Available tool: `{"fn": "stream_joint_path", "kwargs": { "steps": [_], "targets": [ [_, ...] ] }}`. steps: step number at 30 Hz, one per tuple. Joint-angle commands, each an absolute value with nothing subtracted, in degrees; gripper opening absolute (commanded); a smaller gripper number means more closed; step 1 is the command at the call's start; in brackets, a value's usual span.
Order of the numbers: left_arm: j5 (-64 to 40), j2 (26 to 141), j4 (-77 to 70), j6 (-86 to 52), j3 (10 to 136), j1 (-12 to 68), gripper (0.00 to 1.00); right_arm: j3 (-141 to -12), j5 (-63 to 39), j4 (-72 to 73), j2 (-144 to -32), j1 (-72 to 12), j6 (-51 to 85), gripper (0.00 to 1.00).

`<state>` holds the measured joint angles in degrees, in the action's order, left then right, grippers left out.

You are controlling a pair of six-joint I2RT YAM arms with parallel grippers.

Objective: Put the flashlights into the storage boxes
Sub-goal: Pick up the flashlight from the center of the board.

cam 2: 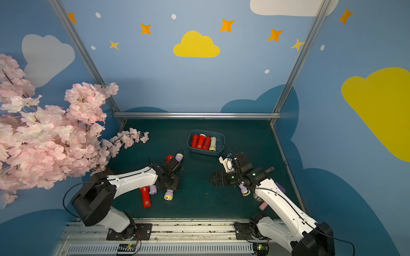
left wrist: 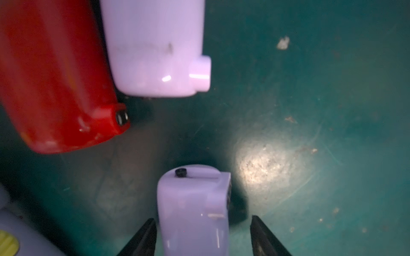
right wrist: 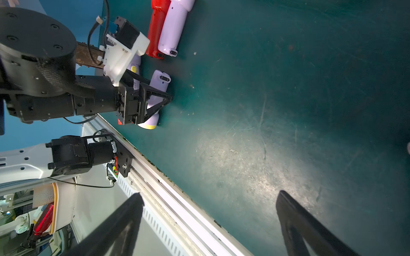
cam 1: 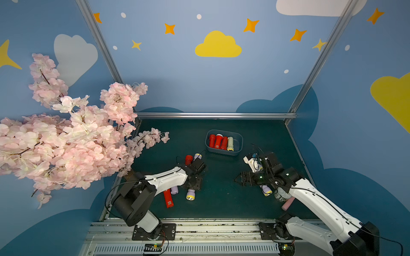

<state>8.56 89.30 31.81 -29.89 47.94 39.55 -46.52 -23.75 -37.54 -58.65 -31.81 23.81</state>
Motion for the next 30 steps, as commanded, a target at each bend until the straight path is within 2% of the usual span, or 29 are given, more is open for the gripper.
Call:
{"fn": "stream_joint_path", "kwargs": {
  "steps": [1, 5, 11, 13, 20, 30],
  "targets": [
    [8.01, 90.14, 31.34, -28.83, 49.40, 38.82, 0.64, -46.05, -24.39, -36.56, -59.40, -32.44, 24.51, 0.94],
    [8.08, 90.94, 31.45, -28.61, 49.91, 38.15, 0.48, -46.21, -23.92, -36.49, -59.55, -32.96, 24.87, 0.94],
    [8.52, 92.40, 31.81, -27.96, 51.34, 37.79, 0.44, -46.18, -23.61, -36.19, -60.25, -33.39, 24.87, 0.94],
    [8.48, 92.86, 32.12, -27.88, 52.12, 37.79, 0.36, -46.36, -23.55, -36.21, -60.55, -33.47, 24.87, 0.94],
    [6.41, 93.95, 35.07, -27.49, 55.17, 37.79, 0.19, -47.02, -22.65, -37.00, -60.24, -33.58, 24.41, 0.94],
    [4.14, 92.35, 39.15, -28.96, 59.51, 41.04, 0.15, -47.15, -22.24, -37.81, -59.63, -33.62, 23.56, 0.94]
  ]
}}
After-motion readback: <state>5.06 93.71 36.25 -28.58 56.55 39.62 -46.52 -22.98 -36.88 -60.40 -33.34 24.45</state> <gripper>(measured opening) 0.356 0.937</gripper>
